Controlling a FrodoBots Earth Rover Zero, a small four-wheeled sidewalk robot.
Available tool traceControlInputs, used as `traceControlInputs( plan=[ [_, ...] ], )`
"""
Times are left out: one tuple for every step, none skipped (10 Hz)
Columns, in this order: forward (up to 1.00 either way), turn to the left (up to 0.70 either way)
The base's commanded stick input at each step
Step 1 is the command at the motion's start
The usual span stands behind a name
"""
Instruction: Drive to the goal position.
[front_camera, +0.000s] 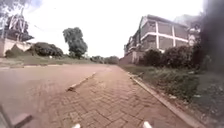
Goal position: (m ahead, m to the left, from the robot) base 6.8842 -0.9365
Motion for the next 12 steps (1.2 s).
traceControlInputs(
  plan=[
    [0.50, 0.00],
    [0.50, 0.00],
    [0.50, 0.00],
    [0.50, 0.00],
    [0.50, 0.00],
    [0.50, 0.00],
    [0.50, 0.00],
    [0.50, 0.00],
    [0.50, 0.00],
    [0.50, 0.00],
    [0.50, 0.00],
    [0.50, 0.00]
  ],
)
